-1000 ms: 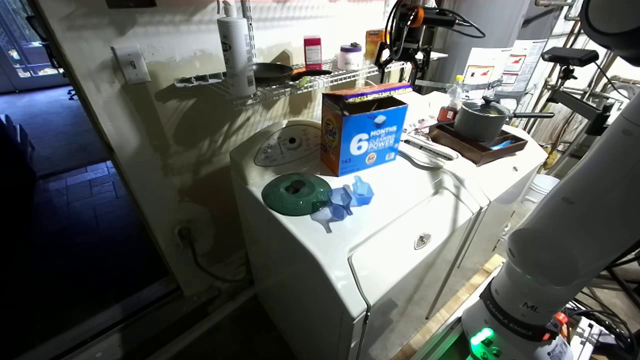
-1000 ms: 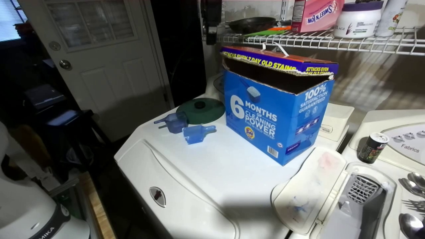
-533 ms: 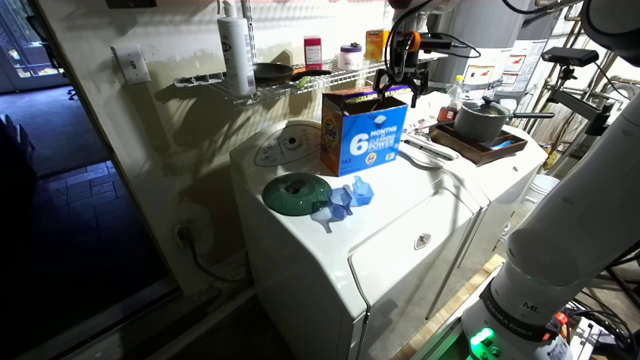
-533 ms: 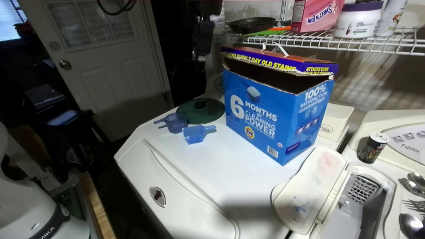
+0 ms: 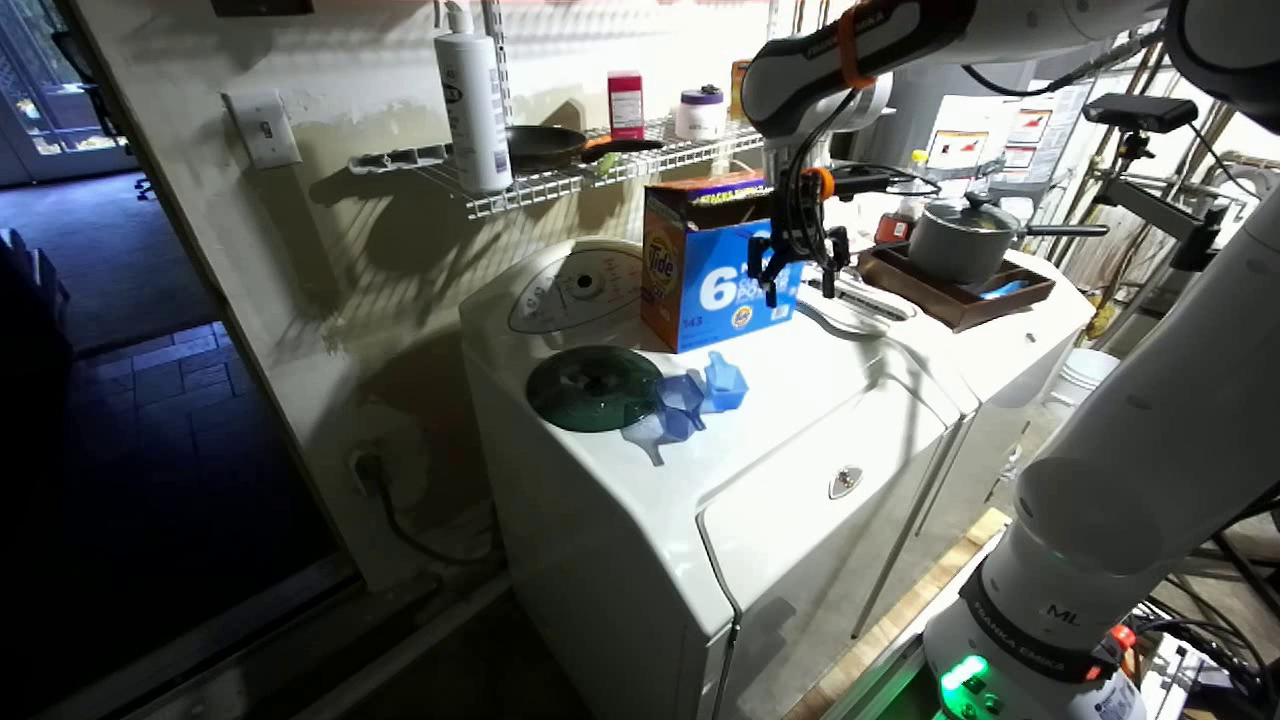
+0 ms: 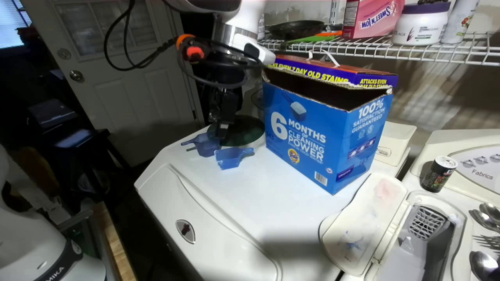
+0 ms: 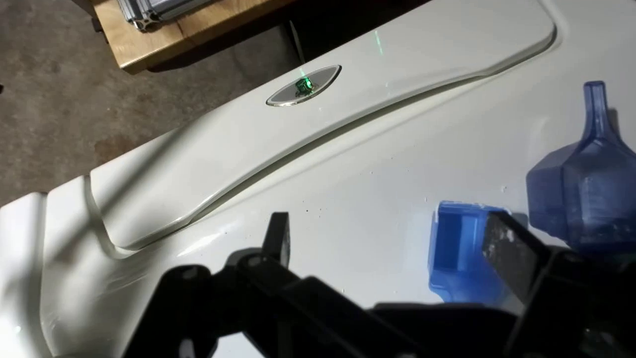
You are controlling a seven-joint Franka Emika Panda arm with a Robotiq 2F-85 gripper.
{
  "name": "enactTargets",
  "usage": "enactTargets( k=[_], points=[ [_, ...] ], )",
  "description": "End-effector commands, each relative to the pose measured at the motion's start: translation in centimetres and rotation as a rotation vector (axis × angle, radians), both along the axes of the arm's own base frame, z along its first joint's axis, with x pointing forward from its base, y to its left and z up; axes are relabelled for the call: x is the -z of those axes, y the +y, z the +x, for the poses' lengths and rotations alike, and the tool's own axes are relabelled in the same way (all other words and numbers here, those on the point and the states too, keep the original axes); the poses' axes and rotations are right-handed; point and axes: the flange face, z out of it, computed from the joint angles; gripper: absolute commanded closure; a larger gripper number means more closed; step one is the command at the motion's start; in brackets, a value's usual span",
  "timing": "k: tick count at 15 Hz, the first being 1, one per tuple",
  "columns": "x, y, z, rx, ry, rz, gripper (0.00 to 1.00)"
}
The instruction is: Close the lid of the blue cleaning powder box, pick up the blue measuring cup and put it on the blue cleaning powder box
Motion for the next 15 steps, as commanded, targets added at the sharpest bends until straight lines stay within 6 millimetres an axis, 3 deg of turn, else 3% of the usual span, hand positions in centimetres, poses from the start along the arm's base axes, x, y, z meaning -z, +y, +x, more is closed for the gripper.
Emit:
enactTargets(
  k=[1,10,15],
  points=[
    [4.2,0.2,-0.8,-0.053,0.007,0.024,0.0],
    [10.9,0.2,-0.1,-0.098,-0.006,0.023,0.0],
    [12.8,0.3,1.3,-0.117,-0.027,0.01,0.0]
  ],
)
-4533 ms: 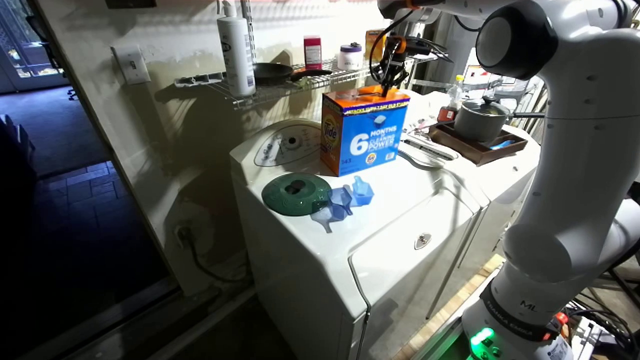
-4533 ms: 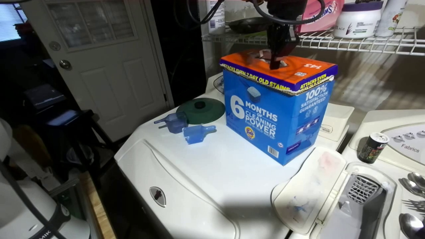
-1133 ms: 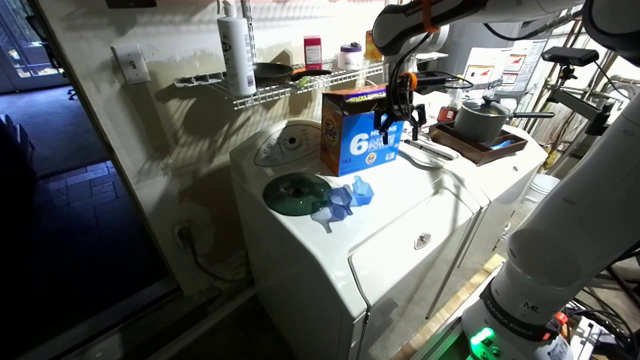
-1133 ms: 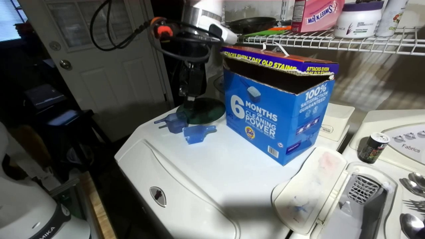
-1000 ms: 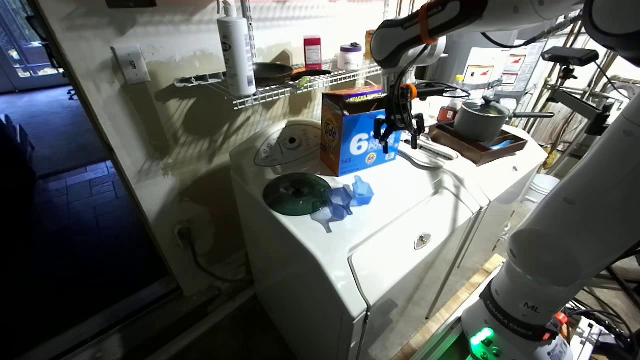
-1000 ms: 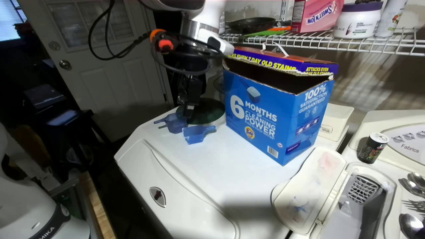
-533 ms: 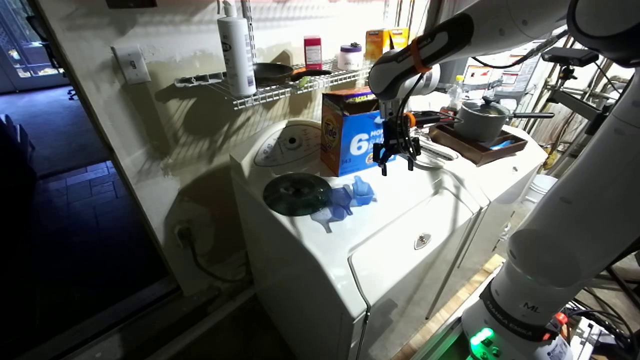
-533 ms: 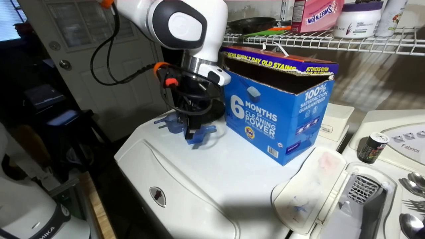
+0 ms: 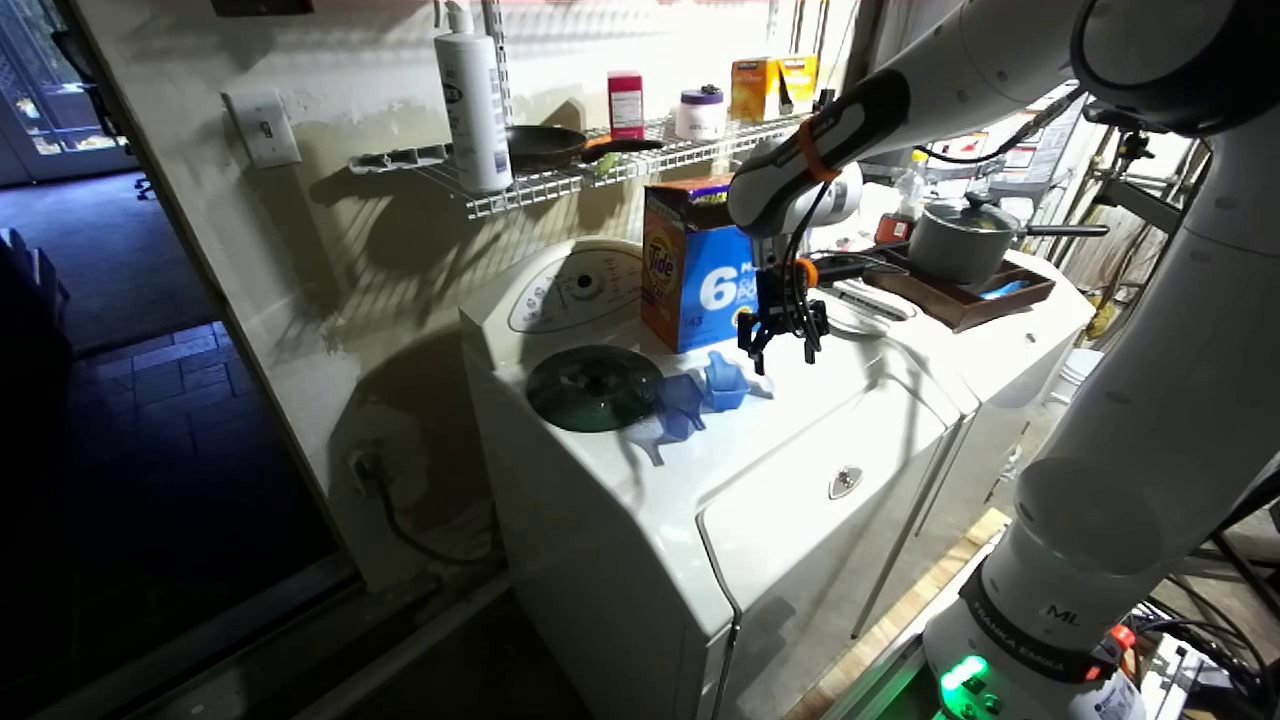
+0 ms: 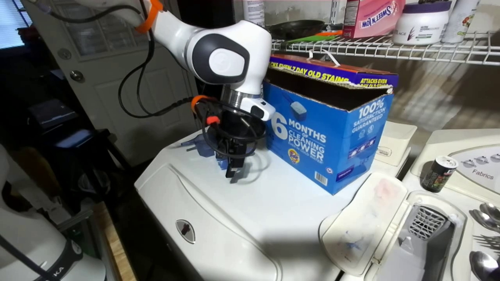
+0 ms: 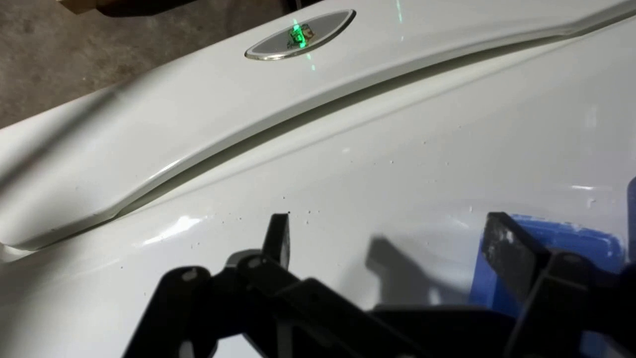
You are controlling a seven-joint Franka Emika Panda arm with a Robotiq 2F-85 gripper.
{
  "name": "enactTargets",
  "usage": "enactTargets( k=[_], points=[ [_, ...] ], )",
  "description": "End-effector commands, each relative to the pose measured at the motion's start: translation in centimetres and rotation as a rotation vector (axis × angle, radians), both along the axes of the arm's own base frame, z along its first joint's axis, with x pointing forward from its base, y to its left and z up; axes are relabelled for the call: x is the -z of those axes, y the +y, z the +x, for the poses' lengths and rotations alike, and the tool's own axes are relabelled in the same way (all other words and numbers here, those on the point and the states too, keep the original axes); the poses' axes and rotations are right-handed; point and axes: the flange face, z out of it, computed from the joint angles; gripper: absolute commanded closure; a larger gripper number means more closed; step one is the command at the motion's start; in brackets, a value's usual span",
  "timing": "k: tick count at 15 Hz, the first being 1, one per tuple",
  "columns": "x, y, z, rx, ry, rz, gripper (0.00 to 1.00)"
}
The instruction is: Close the lid of the blue cleaning powder box, pick up the blue measuring cup and put it on the blue cleaning powder box
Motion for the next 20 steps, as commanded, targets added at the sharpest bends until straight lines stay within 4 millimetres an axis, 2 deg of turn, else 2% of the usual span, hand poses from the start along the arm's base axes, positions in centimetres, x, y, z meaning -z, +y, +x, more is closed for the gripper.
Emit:
enactTargets(
  k=[1,6,12,13,15,20],
  points=[
    [0.9,0.5,1.1,-0.045,-0.026,-0.001,0.0],
    [0.4,1.5,2.0,-0.11,-0.084,0.009,0.0],
    [1.1,2.0,3.5,-0.127,-0.133,0.013,0.0],
    [1.2,2.1,3.7,-0.129,-0.136,0.013,0.25],
    [1.5,2.3,3.9,-0.13,-0.137,0.014,0.34],
    [2.0,2.3,4.7,-0.125,-0.133,0.019,0.69]
  ],
)
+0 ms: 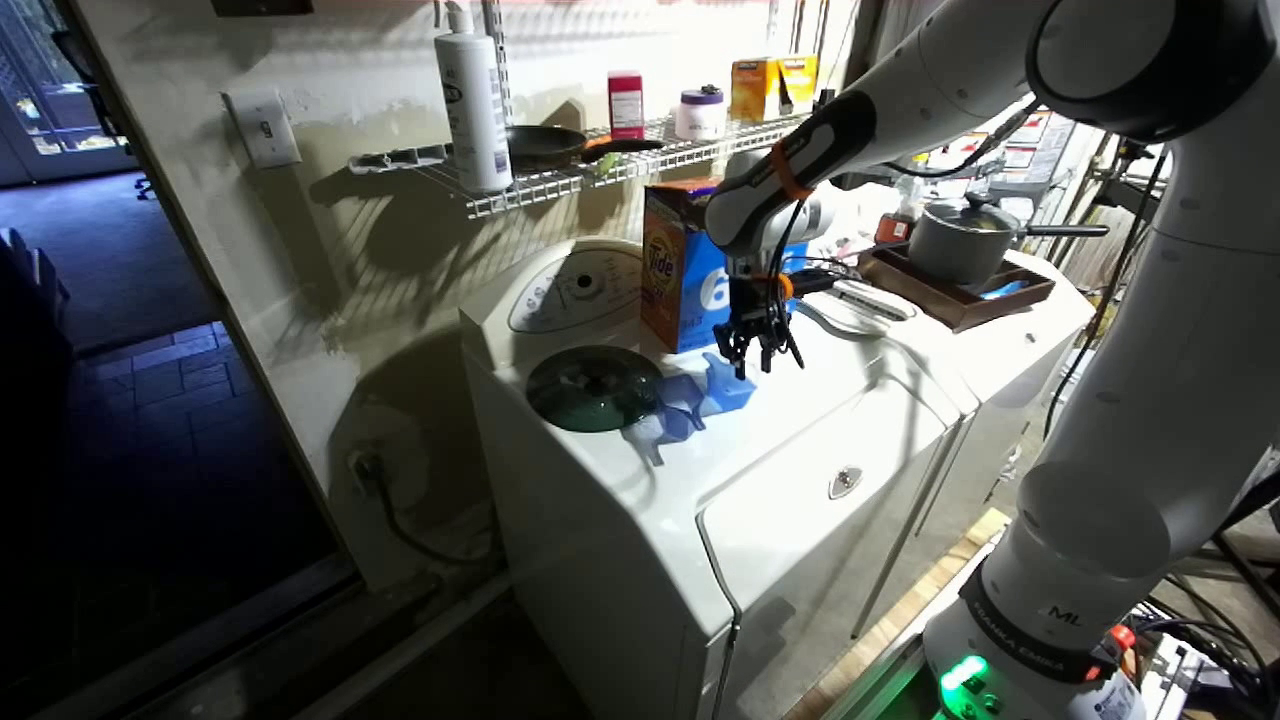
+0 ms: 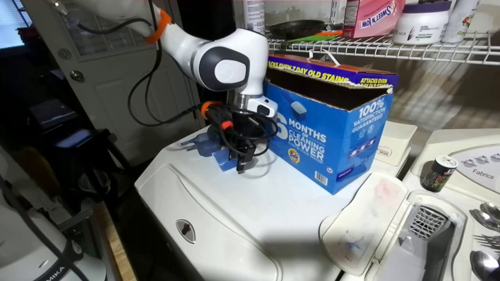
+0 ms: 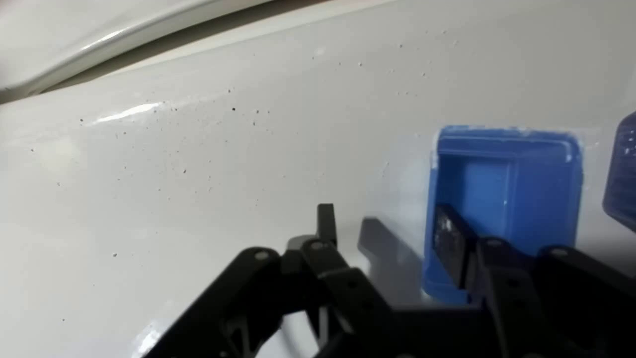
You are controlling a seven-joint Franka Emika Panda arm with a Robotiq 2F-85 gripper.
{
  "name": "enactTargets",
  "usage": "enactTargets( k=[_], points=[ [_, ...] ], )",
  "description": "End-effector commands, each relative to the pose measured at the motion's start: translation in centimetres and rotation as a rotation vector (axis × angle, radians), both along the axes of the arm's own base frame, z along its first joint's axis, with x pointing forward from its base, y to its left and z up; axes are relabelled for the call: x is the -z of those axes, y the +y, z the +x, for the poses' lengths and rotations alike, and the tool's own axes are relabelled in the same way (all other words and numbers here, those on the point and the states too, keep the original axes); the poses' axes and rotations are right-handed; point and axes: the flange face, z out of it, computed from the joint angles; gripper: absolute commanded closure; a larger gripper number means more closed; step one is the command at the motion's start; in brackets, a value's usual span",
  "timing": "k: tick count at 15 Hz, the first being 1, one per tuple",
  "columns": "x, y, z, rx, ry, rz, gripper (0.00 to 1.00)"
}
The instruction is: Close the lid of the blue cleaning powder box, pick up the blue measuring cup and put it on the blue cleaning powder box
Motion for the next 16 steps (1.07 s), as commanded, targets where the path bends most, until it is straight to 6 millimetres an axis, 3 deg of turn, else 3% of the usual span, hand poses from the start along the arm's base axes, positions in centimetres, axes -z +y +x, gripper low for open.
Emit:
enactTargets(
  k=[1,4,5,11,16],
  points=[
    [0.3,0.2,1.4,-0.003,-0.011,0.02,0.76],
    [0.4,0.1,1.9,0.0,-0.01,0.025,0.98],
    [0.4,0.1,2.1,0.0,-0.011,0.027,0.99],
    [-1.0,0.4,2.5,-0.002,-0.007,0.044,0.99],
    [-4.6,0.9,0.9,-0.022,0.07,0.031,0.99]
  ],
)
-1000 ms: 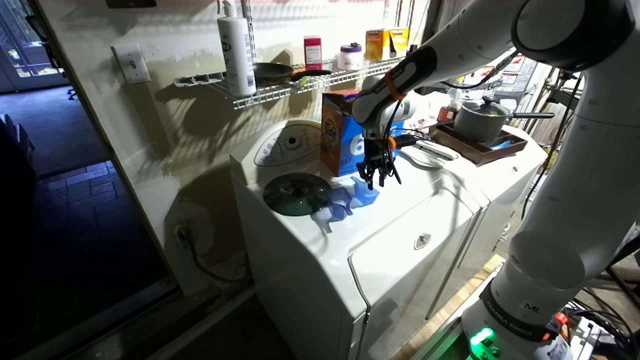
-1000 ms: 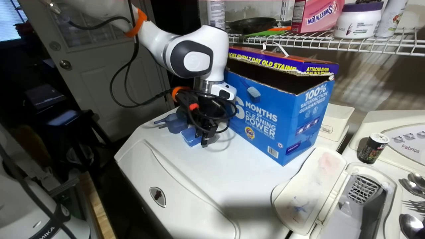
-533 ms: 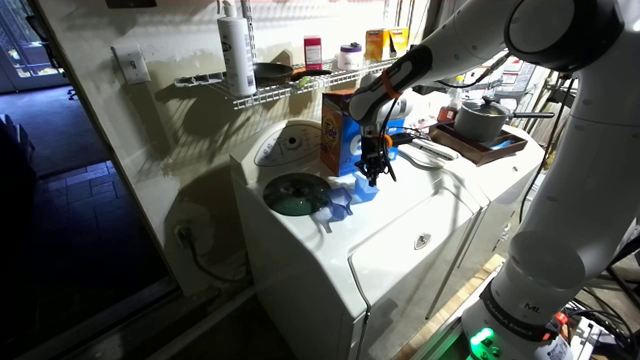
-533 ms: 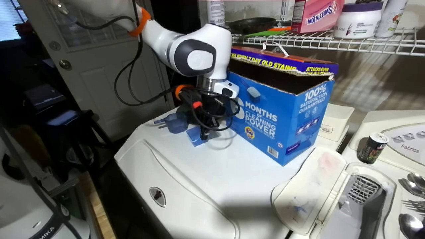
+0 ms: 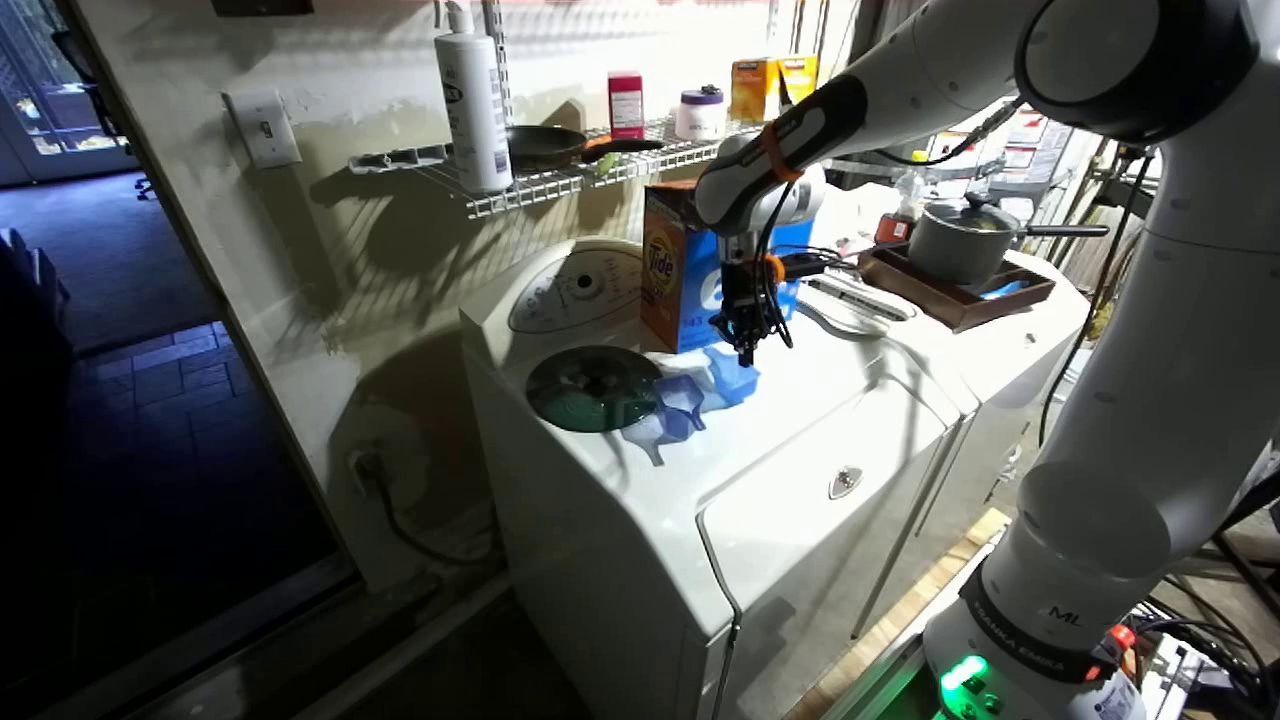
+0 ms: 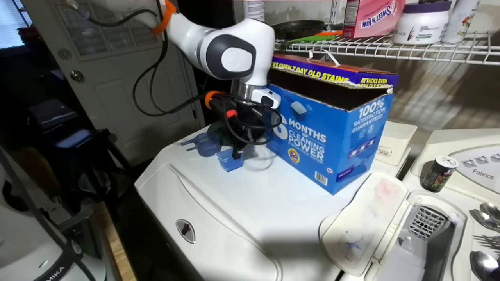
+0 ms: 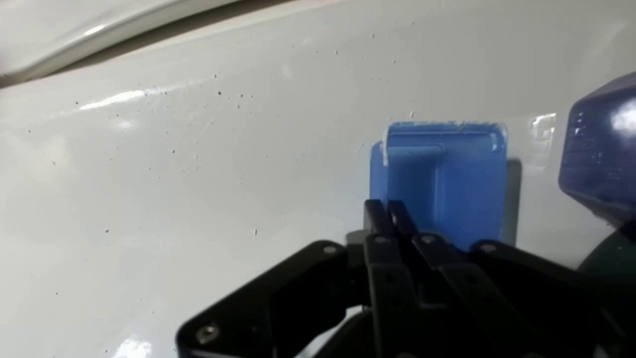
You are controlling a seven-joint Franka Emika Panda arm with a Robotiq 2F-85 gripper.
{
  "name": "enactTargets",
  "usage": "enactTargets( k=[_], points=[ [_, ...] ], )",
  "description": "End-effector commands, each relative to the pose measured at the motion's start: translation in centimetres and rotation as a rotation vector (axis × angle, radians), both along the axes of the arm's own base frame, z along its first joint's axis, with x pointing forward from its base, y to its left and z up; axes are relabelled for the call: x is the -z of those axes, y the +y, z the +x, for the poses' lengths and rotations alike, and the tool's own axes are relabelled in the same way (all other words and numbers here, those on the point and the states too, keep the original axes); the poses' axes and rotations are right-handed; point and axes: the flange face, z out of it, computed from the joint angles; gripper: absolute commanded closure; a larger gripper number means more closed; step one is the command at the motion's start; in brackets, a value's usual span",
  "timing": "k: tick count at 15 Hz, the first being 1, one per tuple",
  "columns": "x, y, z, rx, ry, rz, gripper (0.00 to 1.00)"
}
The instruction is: Close the lid of the blue cleaning powder box, pick up the blue measuring cup and put it on the blue cleaning powder box
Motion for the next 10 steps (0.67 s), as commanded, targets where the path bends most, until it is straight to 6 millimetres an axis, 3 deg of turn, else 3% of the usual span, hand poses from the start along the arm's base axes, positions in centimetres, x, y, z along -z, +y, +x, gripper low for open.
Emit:
enactTargets(
  k=[1,4,10],
  points=[
    [-3.8,0.6,-1.1,-0.024,0.05,0.001,0.99],
    [-8.1,0.8,-1.8,-0.024,0.058,0.009,0.99],
    [-19.6,1.7,-3.6,-0.021,0.013,0.003,0.99]
  ],
)
